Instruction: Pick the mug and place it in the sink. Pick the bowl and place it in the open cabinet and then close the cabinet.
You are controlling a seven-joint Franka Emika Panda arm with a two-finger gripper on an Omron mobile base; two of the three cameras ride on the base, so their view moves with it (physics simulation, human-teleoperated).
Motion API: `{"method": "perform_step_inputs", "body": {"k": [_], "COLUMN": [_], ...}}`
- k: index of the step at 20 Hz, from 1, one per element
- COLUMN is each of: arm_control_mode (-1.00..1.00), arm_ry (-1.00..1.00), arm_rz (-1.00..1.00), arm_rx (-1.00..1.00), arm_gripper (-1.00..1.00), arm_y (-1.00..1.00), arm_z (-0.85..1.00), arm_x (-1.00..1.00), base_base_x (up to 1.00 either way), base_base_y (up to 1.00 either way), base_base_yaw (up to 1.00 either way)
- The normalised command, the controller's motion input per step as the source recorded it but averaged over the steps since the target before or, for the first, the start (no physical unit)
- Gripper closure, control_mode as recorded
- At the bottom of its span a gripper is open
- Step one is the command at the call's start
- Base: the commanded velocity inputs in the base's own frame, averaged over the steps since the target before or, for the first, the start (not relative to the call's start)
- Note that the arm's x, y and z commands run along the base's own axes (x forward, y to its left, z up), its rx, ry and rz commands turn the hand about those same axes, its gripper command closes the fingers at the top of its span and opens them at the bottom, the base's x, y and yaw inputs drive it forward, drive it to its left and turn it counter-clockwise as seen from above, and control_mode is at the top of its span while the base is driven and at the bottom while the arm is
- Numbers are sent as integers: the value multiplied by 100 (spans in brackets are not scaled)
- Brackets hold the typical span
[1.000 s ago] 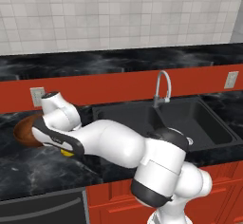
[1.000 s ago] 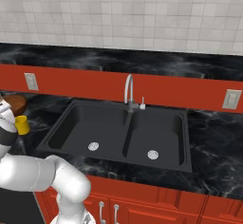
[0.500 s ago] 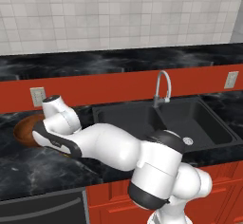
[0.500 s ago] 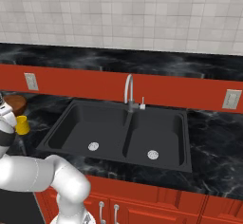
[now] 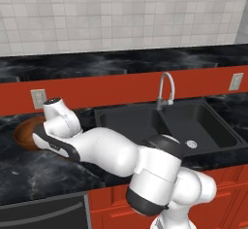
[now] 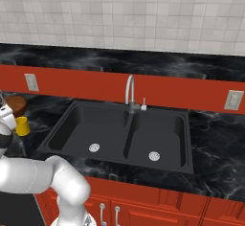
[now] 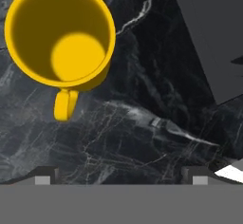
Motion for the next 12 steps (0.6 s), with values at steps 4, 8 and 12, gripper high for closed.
{"method": "perform_step_inputs", "body": {"k": [4,8,12], "arm_control_mode": [-100,-100,-100], "arm_ry": [0,-1,-3], "arm_rz": [-13,-11,-5], "arm_rx": [-1,0,-2], "arm_gripper": [-100,-100,-100], "arm_y": [15,2,6], "arm_z": [-6,-5,-16], "arm_x": [13,16,15], "base_base_x": [0,0,0], "base_base_y": [0,0,0], "base_base_yaw": [0,0,0]}}
